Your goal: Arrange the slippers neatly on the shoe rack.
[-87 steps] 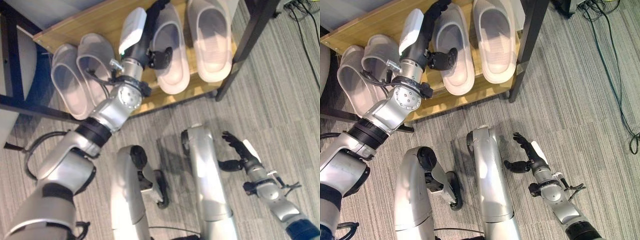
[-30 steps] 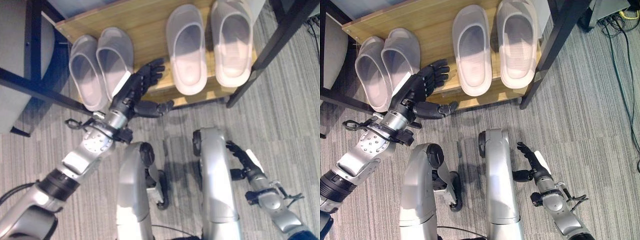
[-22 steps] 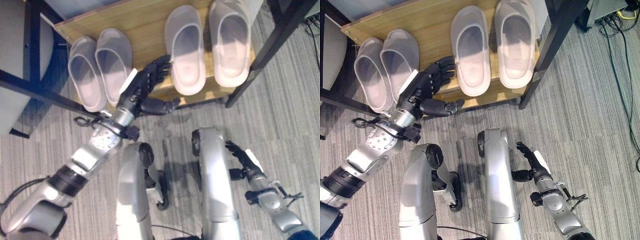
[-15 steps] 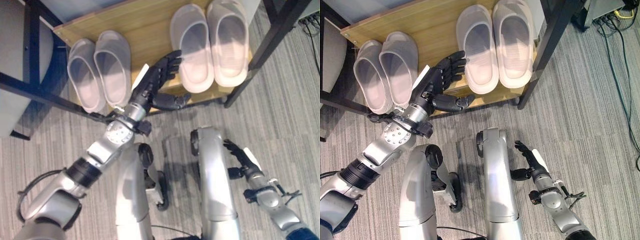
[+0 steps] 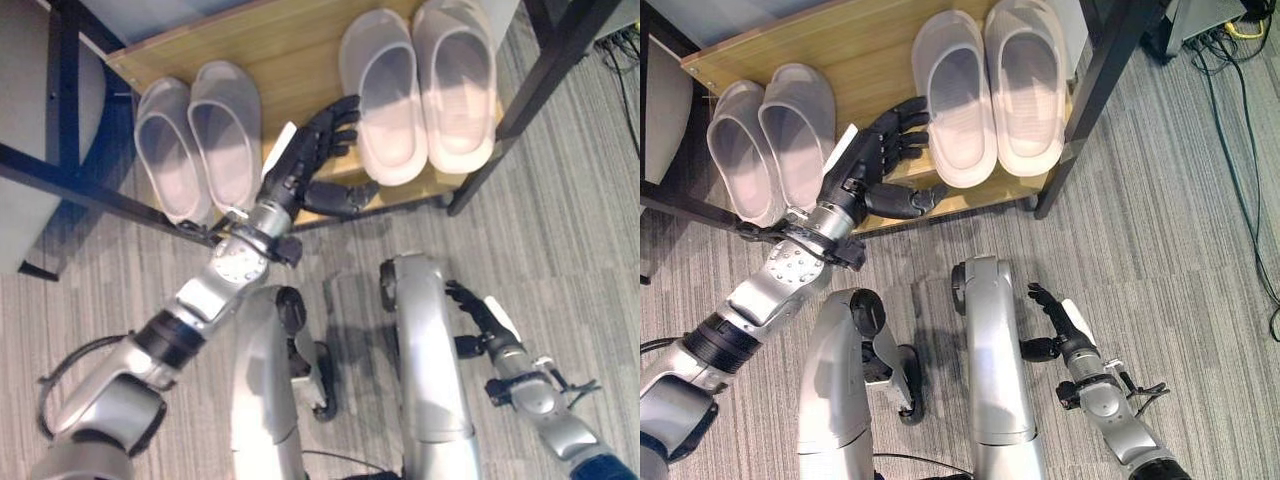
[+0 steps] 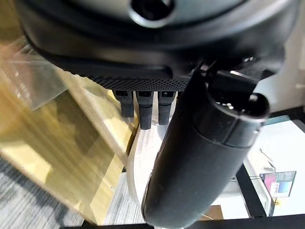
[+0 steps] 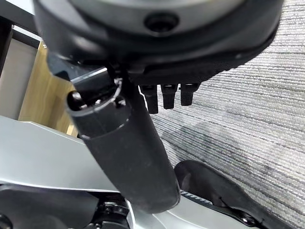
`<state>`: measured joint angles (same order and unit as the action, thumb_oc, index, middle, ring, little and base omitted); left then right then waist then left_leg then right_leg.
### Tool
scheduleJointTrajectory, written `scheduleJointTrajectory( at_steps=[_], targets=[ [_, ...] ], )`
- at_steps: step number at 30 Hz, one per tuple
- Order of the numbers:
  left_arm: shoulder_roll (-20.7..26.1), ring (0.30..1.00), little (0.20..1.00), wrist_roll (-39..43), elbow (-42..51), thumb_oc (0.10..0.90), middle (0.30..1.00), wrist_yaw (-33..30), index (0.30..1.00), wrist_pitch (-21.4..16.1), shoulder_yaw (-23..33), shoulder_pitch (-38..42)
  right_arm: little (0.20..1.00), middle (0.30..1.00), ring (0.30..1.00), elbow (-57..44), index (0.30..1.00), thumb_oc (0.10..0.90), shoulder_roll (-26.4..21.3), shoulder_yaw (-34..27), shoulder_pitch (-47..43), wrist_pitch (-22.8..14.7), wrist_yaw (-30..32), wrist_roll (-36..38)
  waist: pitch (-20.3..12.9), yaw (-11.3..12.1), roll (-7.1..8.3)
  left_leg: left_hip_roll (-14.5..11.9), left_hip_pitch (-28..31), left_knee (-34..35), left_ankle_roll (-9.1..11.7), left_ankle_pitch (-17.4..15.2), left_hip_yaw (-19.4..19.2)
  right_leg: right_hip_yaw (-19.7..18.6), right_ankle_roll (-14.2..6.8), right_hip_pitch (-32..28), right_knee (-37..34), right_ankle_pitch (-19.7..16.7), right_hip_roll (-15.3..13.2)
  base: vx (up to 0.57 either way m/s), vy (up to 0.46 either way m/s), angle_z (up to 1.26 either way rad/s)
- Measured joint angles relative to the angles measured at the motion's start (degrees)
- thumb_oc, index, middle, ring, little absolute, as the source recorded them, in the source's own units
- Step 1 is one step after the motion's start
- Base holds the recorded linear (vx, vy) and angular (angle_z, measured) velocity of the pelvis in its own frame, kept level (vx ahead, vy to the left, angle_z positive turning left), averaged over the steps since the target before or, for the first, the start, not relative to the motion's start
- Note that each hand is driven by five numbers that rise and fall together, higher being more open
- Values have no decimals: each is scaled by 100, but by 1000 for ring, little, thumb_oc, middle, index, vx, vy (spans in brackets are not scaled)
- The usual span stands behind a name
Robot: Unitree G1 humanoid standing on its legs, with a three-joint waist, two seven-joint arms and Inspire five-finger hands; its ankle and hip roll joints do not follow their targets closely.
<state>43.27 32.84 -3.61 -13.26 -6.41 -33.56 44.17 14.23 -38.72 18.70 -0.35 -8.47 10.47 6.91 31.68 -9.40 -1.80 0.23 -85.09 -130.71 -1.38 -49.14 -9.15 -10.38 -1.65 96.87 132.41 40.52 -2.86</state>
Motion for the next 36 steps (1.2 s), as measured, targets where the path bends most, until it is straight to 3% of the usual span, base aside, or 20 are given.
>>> scheduleJointTrajectory(
  at_steps=[6, 9, 12, 15, 16, 17, 18, 21, 25, 27, 31, 33, 36],
  targets=[
    [482, 900, 900, -25, 939, 800, 900, -228, 900, -180, 675, -431, 900, 900, 900, -27, 900, 800, 7, -33, 61, -6, 2, -5, 0, 31, -1, 3, -2, -24, 6, -2, 15, 12, 31, 4, 26, 5, -4, 0, 0, 0],
    [598, 900, 900, -190, 1833, 800, 900, -277, 900, -485, 1384, -1092, 900, 900, 900, -53, 900, 800, -2, -150, 209, -58, 4, -12, 1, 151, 3, -10, 24, 59, 9, -4, 23, 26, 52, -14, -47, 3, -10, -6, 6, -1],
    [575, 900, 900, -282, 2304, 800, 900, -254, 900, -627, 1803, -1760, 900, 900, 900, -66, 900, 800, -33, -211, 264, -127, 8, -27, 9, 246, 37, -39, 156, 435, -20, 23, 12, 52, 136, -122, -394, -71, -4, -117, 45, -15],
    [451, 900, 900, -523, 2354, 800, 900, -236, 900, -650, 1912, -1810, 900, 900, 900, -69, 900, 800, -49, -295, 93, -130, 9, -199, -16, 405, 29, -134, 100, 1097, -98, 259, 20, 145, 191, -65, -1085, -341, 45, -189, 53, -37],
    [208, 900, 900, -694, 2275, 800, 900, -218, 900, -650, 2084, -1701, 900, 900, 900, -34, 900, 800, -54, -374, -362, -126, 7, -285, -18, 527, 38, -170, -13, 2159, -40, 748, 82, 279, 210, -33, -2221, -850, 121, -245, 64, -55],
    [213, 900, 900, -715, 2235, 800, 900, -215, 900, -645, 2131, -1652, 900, 900, 900, -113, 900, 800, -62, -424, -438, -147, 17, -309, -26, 535, 89, -161, 18, 2577, 5, 1007, 108, 305, 177, -106, -2632, -1058, 102, -232, 67, -50],
    [167, 900, 900, -727, 2178, 800, 900, -211, 900, -639, 2169, -1595, 900, 900, 900, -135, 900, 800, -64, -495, -481, -213, 18, -366, -16, 538, 107, -110, 76, 2917, 2, 1153, 159, 368, 278, -214, -2963, -1183, 53, -210, 73, -15],
    [-177, 900, 900, -726, 2160, 800, 900, -92, 900, -638, 2461, -1568, 900, 900, 900, -371, 900, 800, -81, -854, -707, -294, 85, -448, -22, 631, 49, -20, 257, 4101, 248, 1716, 650, 877, 403, -752, -4298, -1533, -114, -164, 24, 1],
    [-242, 900, 900, -708, 2147, 800, 900, 92, 900, -658, 2561, -1885, 900, 900, 900, -703, 900, 800, -250, -1130, -855, -424, 167, -459, -3, 834, -31, 93, 512, 4724, 311, 1968, 1033, 1344, 564, -1243, -4991, -1663, -308, -178, -45, 21],
    [-499, 900, 900, -676, 1741, 800, 900, 374, 900, -599, 2434, -2498, 900, 900, 900, -673, 900, 800, -208, -1066, -993, -435, 48, -457, -35, 886, -35, 110, 1205, 5714, 366, 2337, 1112, 1439, 528, -1986, -5945, -1963, -295, -163, -92, 18],
    [-899, 900, 900, -840, 769, 800, 900, 663, 900, -536, 2015, -3565, 900, 900, 900, -721, 900, 800, -195, -766, -789, -589, -99, -457, -587, 879, -2, 116, 2170, 7435, 306, 3055, 1117, 1466, 402, -2983, -7603, -2577, -241, -91, -59, 5],
    [-1165, 900, 900, -1102, 252, 800, 900, 822, 900, -518, 1875, -3768, 900, 900, 900, -704, 900, 800, -59, -773, -738, -596, -203, -455, -663, 871, -1, 107, 2597, 8026, 308, 3312, 1166, 1570, 379, -3456, -8223, -2813, -235, -109, -74, 4],
    [-1590, 900, 900, -1616, -927, 800, 900, 924, 900, -448, 1651, -3979, 900, 900, 900, -634, 900, 800, 378, -583, -552, -594, -342, -455, -845, 798, 121, 93, 3639, 9376, 339, 3856, 1243, 1725, 222, -4510, -9540, -3258, -204, 96, -114, 8]
  ],
)
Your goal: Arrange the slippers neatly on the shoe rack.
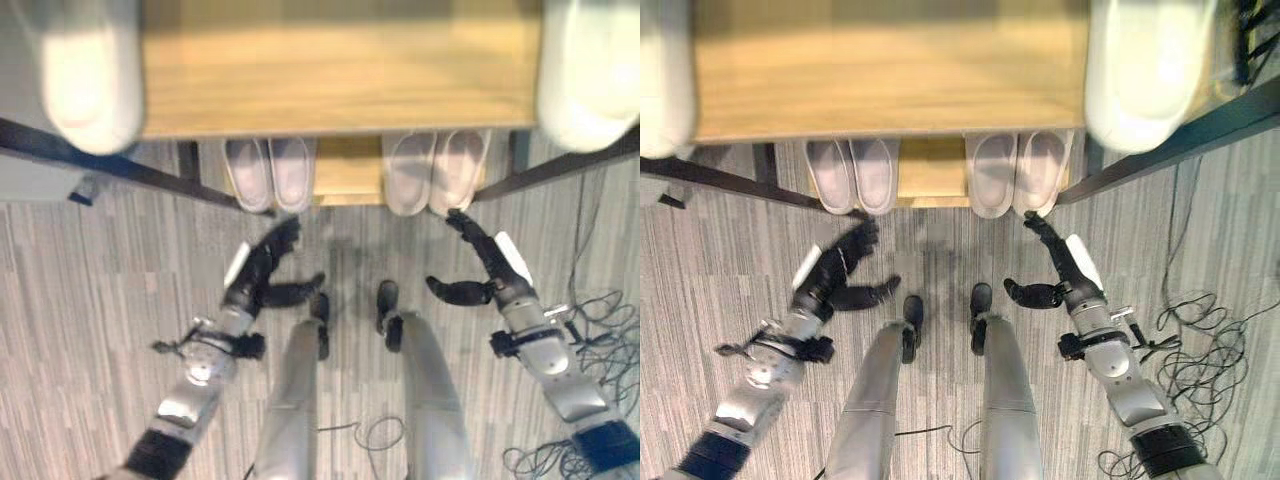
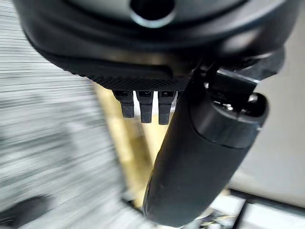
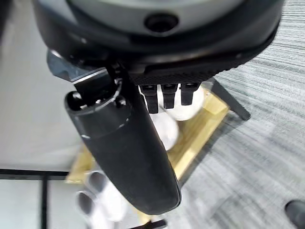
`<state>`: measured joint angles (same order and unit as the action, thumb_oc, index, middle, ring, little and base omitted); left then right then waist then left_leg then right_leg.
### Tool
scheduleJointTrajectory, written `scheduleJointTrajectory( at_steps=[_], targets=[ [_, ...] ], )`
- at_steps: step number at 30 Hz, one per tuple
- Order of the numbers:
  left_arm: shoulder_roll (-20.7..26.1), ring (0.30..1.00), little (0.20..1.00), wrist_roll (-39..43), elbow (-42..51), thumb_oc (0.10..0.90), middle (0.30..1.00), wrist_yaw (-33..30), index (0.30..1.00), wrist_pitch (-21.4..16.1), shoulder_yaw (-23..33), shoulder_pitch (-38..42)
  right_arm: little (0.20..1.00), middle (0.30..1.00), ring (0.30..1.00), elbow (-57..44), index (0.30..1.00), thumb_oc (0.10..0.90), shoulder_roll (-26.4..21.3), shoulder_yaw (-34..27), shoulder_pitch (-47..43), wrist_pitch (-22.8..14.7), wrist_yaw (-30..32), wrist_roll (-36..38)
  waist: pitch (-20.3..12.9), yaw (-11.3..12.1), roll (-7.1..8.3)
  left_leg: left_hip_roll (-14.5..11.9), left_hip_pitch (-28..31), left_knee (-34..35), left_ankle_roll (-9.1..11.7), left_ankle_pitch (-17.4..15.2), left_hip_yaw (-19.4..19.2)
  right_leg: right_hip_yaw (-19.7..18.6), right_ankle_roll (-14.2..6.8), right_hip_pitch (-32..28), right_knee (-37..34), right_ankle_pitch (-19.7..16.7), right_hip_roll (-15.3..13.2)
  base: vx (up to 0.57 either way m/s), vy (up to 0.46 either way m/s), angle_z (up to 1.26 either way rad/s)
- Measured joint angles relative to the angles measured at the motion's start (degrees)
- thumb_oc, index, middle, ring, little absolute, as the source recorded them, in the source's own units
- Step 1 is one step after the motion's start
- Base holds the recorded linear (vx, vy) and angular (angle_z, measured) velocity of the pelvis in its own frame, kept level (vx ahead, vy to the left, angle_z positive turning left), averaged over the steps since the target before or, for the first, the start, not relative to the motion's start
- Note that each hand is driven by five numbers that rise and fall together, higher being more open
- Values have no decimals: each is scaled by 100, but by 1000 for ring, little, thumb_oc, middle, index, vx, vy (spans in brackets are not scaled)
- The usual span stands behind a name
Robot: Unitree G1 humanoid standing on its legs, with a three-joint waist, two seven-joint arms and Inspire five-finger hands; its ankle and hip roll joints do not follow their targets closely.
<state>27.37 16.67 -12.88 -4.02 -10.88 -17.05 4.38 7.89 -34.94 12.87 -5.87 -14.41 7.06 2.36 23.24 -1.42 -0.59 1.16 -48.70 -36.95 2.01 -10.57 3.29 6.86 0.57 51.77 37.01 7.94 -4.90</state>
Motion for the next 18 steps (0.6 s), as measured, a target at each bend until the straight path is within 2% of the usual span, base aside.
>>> scheduleJointTrajectory(
  at_steps=[1, 4, 5, 6, 7, 8, 12, 14, 15, 18],
  targets=[
    [-51, 900, 900, -127, -272, 800, 900, -2, 900, 4, -66, -26, 900, 900, 900, 30, 900, 800, 118, 45, 93, -8, -36, -1, -110, 11, 67, -1, 255, 338, 6, 121, 2, 23, 16, -236, -266, -85, 3, 205, -144, 16],
    [-422, 900, 900, -368, -975, 800, 900, -10, 900, 19, 68, -113, 900, 900, 900, 362, 900, 800, 407, 113, 149, 70, -153, -1, -138, 27, 85, -17, 1261, 1397, 46, 551, 115, 179, 1, -1216, -1181, -386, 44, 190, -107, 16],
    [-492, 900, 900, -533, -1191, 800, 900, -41, 900, 58, 64, -371, 900, 900, 900, 599, 900, 800, 475, 271, 221, 76, -188, -5, -206, 19, 65, -72, 2017, 2056, 56, 746, 194, 290, 13, -1972, -1748, -496, 112, 173, -73, 17],
    [-511, 900, 900, -703, -1328, 800, 900, -32, 900, 56, 55, -568, 900, 900, 900, 769, 900, 800, 561, 332, 321, 95, -204, -5, -360, 33, 68, -123, 2395, 2358, 77, 791, 238, 343, 30, -2365, -2090, -526, 172, 141, -47, 16],
    [-536, 900, 900, -786, -1425, 800, 900, -34, 900, 51, 31, -613, 900, 900, 900, 819, 900, 800, 583, 346, 379, 99, -210, -5, -492, 50, 61, -140, 2494, 2481, 83, 821, 238, 361, 35, -2465, -2211, -557, 198, 162, -58, 11],
    [-640, 900, 900, -1088, -1875, 800, 900, -56, 900, 60, -9, -850, 900, 900, 900, 902, 900, 800, 604, 446, 598, 114, -235, -8, -888, 73, 29, -231, 3027, 3052, 104, 990, 263, 454, 98, -3051, -2800, -767, 320, 108, -42, 9],
    [-880, 900, 900, -1520, -2747, 800, 900, -129, 900, 110, -4, -692, 900, 900, 900, 1284, 900, 800, 763, 515, 542, 169, -326, -11, -1007, 146, 12, -291, 3802, 3546, 158, 1105, 232, 491, 81, -3951, -3542, -967, 424, 128, -27, 2],
    [-954, 900, 900, -1581, -2903, 800, 900, -184, 900, 105, 7, -735, 900, 900, 900, 1292, 900, 800, 818, 695, 565, 191, -420, -8, -1206, 186, -4, -295, 3928, 3645, 161, 1107, 241, 516, 51, -4189, -3843, -1072, 451, 189, -1, 8],
    [-1172, 900, 900, -1766, -3402, 800, 900, -274, 900, 185, 155, -661, 900, 900, 900, 1346, 900, 800, 917, 813, 610, 290, -563, -5, -1218, 175, 6, -281, 4343, 3747, 176, 1118, 235, 535, 32, -4717, -4169, -1161, 466, 117, 13, 8],
    [-1333, 900, 900, -1953, -3960, 800, 900, -283, 900, 222, 154, -704, 900, 900, 900, 1293, 900, 800, 1084, 1139, 657, 271, -778, 5, -1489, 171, -5, -291, 4665, 3890, 181, 1114, 181, 526, -34, -4981, -4197, -1112, 475, 67, 7, -1]
  ],
)
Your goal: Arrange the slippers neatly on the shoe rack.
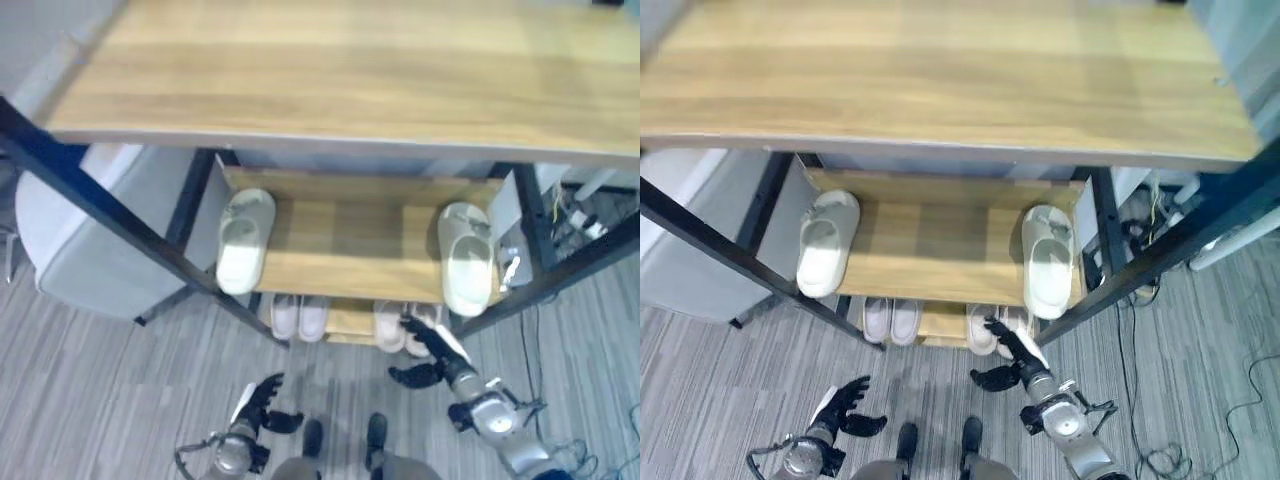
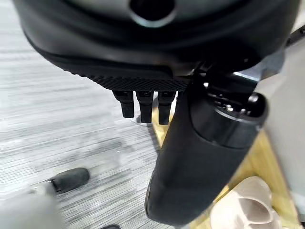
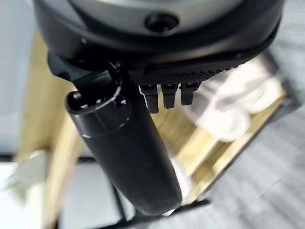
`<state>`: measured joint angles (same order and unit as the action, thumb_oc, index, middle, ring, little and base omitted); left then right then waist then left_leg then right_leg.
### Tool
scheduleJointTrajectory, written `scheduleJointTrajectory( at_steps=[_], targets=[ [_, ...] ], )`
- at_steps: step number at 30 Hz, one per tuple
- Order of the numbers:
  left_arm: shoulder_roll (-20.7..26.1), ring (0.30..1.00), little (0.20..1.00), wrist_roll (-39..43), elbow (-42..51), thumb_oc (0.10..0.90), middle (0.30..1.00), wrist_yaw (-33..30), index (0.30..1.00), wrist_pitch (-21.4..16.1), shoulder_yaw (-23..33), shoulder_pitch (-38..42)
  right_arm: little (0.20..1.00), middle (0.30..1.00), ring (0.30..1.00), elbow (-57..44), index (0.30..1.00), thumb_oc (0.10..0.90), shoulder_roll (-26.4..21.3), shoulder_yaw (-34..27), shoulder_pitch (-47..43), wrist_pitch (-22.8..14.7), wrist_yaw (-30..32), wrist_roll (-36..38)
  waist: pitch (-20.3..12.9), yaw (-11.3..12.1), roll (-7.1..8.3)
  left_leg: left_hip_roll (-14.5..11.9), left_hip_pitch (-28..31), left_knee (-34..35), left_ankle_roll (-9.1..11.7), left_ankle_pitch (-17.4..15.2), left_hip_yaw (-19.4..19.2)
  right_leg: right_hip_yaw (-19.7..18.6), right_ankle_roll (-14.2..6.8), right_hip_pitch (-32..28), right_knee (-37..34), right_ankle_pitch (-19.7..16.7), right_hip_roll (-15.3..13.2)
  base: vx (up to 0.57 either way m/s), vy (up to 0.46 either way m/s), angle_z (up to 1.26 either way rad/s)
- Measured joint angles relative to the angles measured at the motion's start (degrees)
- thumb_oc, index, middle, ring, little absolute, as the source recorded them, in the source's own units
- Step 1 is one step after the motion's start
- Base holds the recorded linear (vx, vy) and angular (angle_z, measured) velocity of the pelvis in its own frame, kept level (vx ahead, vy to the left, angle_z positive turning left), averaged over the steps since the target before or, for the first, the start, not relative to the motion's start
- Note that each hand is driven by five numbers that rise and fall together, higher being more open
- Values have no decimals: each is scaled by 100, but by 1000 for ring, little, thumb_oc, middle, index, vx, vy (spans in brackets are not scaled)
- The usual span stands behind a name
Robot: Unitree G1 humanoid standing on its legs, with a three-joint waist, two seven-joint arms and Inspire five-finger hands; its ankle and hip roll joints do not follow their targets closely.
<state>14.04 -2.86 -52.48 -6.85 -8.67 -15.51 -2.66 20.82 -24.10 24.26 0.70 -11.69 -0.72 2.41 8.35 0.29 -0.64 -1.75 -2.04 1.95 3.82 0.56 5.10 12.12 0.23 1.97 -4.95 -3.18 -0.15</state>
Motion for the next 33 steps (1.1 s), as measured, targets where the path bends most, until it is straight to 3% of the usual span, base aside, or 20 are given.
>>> scheduleJointTrajectory(
  at_steps=[6, 11, 21, 23, 26, 30, 33],
  targets=[
    [-175, 900, 900, -80, -512, 800, 900, -76, 900, 65, 128, -52, 900, 900, 900, -121, 900, 800, 118, 408, -5, 35, -311, 64, -305, 141, 68, 5, 234, 159, -44, 45, -1, 7, -58, -173, -43, 38, -15, 50, 3, 5],
    [-188, 900, 900, -242, -866, 800, 900, -172, 900, 120, 209, -65, 900, 900, 900, -1020, 900, 800, 34, 494, 72, 101, -488, 321, -441, 143, 49, 18, 325, 161, -44, 68, 6, 5, -57, -272, -43, 28, -25, 34, -5, 0],
    [-201, 900, 900, -310, -1037, 800, 900, -242, 900, 129, 229, -225, 900, 900, 900, -2000, 900, 800, -368, 287, -95, 54, -257, 194, -521, 158, 17, 22, 409, 168, -50, 82, 16, 9, -46, -357, -43, 16, -28, 19, 8, 0],
    [-204, 900, 900, -331, -1035, 800, 900, -243, 900, 130, 233, -231, 900, 900, 900, -2064, 900, 800, -450, 84, -117, 52, -73, -228, -524, 164, 11, 21, 404, 225, -51, 84, 14, 9, -49, -354, -43, 18, -27, 29, 38, 0],
    [-206, 900, 900, -451, -1029, 800, 900, -249, 900, 122, 233, -245, 900, 900, 900, -2142, 900, 800, -1078, -206, -462, 42, 325, -1426, -526, 158, 16, 30, 402, 253, -57, 87, 15, 10, -55, -338, -41, 15, -40, 22, 61, 0],
    [-184, 900, 900, -479, -979, 800, 900, -246, 900, 115, 231, -257, 900, 900, 900, -2059, 900, 800, -1255, -370, -999, 66, 821, -2533, -540, 177, 56, 24, 368, 253, -84, 112, 14, 21, -16, -289, -3, -30, -32, 12, 43, -1],
    [-171, 900, 900, -477, -983, 800, 900, -243, 900, 116, 233, -221, 900, 900, 900, -1966, 900, 800, -1254, -346, -1433, 83, 1009, -2901, -541, 227, 94, 21, 320, 251, -85, 114, 18, 21, -16, -230, 0, -48, -27, 17, 42, 1]
  ],
)
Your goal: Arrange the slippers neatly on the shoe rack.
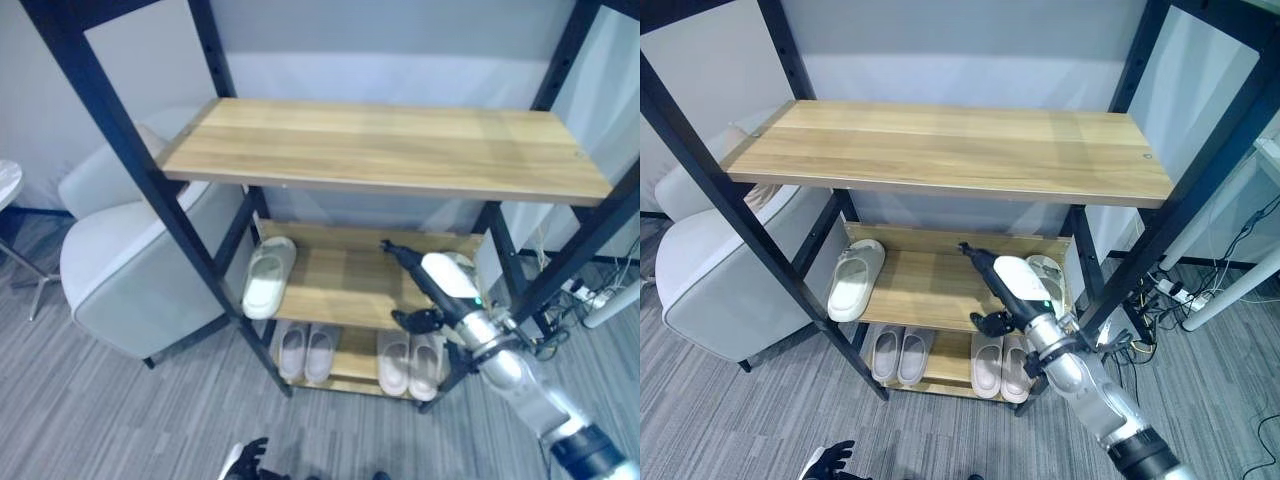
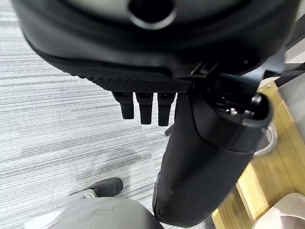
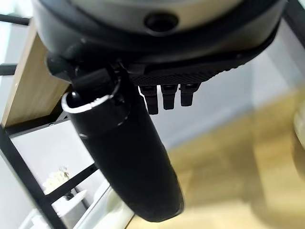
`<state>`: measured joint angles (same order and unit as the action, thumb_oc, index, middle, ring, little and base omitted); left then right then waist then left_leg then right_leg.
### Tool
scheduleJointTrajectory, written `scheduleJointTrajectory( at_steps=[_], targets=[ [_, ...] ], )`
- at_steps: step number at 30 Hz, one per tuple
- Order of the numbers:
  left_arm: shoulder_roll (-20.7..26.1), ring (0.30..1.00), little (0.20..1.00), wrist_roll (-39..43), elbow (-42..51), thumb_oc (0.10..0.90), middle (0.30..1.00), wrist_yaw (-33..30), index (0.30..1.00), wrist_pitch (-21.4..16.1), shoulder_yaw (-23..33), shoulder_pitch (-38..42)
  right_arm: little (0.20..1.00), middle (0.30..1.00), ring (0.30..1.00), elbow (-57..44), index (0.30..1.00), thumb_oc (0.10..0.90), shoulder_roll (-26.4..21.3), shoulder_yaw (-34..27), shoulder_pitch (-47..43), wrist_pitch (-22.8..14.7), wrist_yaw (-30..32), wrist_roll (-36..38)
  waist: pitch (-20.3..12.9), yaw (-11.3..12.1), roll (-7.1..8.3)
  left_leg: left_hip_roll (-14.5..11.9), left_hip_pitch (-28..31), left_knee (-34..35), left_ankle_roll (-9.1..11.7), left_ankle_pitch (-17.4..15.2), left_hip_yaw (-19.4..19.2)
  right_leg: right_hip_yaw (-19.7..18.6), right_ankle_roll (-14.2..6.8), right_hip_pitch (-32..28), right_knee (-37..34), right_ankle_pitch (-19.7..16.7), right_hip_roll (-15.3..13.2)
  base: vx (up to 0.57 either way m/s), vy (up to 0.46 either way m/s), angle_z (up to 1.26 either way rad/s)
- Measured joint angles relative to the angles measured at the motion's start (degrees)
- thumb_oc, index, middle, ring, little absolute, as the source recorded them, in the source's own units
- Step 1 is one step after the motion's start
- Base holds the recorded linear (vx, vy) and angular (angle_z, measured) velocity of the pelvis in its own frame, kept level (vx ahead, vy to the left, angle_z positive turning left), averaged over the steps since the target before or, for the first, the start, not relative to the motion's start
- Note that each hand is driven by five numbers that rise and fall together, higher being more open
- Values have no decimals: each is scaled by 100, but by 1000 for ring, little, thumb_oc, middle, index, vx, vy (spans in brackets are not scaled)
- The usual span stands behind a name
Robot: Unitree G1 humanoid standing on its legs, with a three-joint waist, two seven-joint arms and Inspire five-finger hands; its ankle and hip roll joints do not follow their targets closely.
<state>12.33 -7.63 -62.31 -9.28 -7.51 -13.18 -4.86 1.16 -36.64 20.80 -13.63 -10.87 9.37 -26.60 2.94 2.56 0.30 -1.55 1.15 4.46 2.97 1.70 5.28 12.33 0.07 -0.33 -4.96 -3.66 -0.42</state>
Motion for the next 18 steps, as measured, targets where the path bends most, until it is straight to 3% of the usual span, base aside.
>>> scheduleJointTrajectory(
  at_steps=[4, 8, 18],
  targets=[
    [99, 900, 900, -1, -20, 800, 900, 21, 900, 0, -5, 107, 900, 900, 900, 560, 900, 800, -85, 151, -621, 34, 124, -295, -6, 251, 245, 1, -12, 0, 1, 1, 19, 16, -2, 8, 0, 1, -1, 7, 50, 2],
    [237, 900, 900, 3, -26, 800, 900, 87, 900, -1, -7, 143, 900, 900, 900, 1066, 900, 800, -246, 450, -1100, 75, 135, -743, -8, 340, 494, 29, -56, 0, -12, 9, 61, 60, -25, 38, -1, 13, -28, 14, 30, 7],
    [257, 900, 900, 1, -74, 800, 900, 121, 900, 3, -7, 221, 900, 900, 900, 1565, 900, 800, -741, 841, -1613, 198, 102, -1166, -10, 395, 584, 121, -178, 2, -91, 19, -54, -67, -124, 201, 1, -59, -117, -6, 39, -6]
  ],
)
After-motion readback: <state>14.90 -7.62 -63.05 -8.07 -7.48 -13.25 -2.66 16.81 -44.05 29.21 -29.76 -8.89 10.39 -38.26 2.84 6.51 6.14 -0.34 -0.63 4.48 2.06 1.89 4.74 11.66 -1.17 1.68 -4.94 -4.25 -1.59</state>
